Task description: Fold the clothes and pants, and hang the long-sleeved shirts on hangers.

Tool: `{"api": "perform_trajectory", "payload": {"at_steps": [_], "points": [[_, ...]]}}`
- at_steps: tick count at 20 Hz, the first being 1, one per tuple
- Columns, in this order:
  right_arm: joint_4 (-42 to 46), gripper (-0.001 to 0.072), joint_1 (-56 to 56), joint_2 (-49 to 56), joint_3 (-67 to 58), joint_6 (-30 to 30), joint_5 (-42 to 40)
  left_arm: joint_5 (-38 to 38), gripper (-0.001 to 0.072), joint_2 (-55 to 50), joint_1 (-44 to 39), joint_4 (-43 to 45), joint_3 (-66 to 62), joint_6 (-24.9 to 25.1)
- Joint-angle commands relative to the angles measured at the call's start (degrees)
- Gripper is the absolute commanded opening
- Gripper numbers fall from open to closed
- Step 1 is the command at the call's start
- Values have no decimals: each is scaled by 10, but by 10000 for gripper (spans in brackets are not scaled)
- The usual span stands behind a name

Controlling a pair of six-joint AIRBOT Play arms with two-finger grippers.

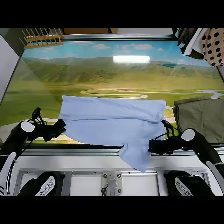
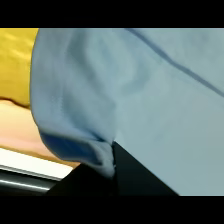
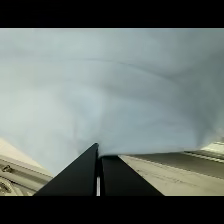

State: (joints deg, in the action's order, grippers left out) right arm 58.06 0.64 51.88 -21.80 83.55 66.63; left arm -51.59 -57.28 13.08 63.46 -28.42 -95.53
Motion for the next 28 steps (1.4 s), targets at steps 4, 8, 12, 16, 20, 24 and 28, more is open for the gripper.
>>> {"api": "perform_trajectory", "payload": {"at_steps": [4,8,12,16,20,24,28], "points": [[167,12,-3,-44,-118,-1,153,-174,10,93,59,91,13,34],[206,10,-3,-33,-190,21,168,-220,10,159,70,89,8,36],[206,11,-4,38,-290,20,132,-212,10,92,28,90,-76,38],[201,11,-4,136,-371,20,63,-170,10,-48,-13,90,-177,40],[197,11,-4,222,-414,20,-20,-169,10,-178,-15,90,-275,41],[161,13,-4,268,-417,18,-119,-170,11,-269,-20,85,-353,40],[76,38,-5,285,-417,18,-232,-169,49,-322,-23,77,-405,40]]}}
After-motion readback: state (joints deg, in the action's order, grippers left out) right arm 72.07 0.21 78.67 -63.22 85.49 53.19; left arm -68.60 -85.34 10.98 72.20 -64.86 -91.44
